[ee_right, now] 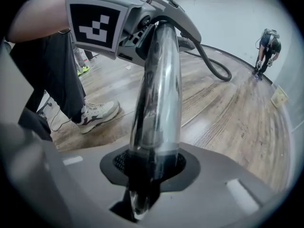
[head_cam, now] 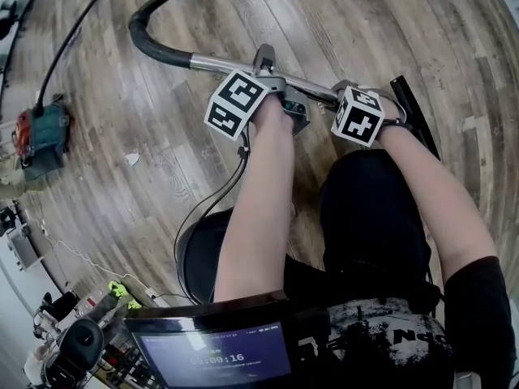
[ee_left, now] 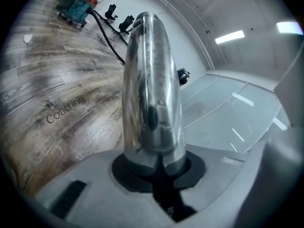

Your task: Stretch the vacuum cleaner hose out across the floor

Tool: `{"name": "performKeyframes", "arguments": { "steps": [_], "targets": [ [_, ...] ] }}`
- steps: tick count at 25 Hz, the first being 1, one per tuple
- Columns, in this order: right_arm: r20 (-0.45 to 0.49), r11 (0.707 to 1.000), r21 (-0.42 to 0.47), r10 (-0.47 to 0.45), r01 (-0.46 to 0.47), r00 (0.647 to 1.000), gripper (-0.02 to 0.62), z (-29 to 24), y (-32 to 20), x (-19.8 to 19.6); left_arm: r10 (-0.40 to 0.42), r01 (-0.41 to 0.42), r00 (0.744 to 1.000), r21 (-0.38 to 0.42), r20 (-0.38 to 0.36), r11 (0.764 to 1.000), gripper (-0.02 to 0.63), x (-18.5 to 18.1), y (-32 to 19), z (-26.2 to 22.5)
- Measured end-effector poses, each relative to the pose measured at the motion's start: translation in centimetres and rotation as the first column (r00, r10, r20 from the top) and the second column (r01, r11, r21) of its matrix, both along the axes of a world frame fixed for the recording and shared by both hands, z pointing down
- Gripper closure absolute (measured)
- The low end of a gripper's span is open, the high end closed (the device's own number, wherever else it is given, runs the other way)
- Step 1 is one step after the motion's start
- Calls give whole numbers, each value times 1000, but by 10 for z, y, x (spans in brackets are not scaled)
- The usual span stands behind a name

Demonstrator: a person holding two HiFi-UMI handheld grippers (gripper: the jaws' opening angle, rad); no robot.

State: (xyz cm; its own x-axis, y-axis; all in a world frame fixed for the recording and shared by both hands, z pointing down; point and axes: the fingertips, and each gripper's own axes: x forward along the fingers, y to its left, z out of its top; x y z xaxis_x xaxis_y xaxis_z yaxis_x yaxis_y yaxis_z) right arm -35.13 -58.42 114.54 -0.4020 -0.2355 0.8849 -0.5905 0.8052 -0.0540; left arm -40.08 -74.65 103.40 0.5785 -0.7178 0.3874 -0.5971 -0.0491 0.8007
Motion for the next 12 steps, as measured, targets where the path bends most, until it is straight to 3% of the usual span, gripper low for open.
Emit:
{"name": "performKeyframes", "arguments": {
  "steps": [5,12],
  "targets": [
    [-21,1000,-30,3,-3,1000,488,-44,-7,0,1,-2,1000,-29,-22,1000,554,-1,-9,-38],
    [6,986,-161,39,-38,999,486,-206,37,-12,31,-37,998,-126,-56,991,552,-3,18,-178]
  ]
}}
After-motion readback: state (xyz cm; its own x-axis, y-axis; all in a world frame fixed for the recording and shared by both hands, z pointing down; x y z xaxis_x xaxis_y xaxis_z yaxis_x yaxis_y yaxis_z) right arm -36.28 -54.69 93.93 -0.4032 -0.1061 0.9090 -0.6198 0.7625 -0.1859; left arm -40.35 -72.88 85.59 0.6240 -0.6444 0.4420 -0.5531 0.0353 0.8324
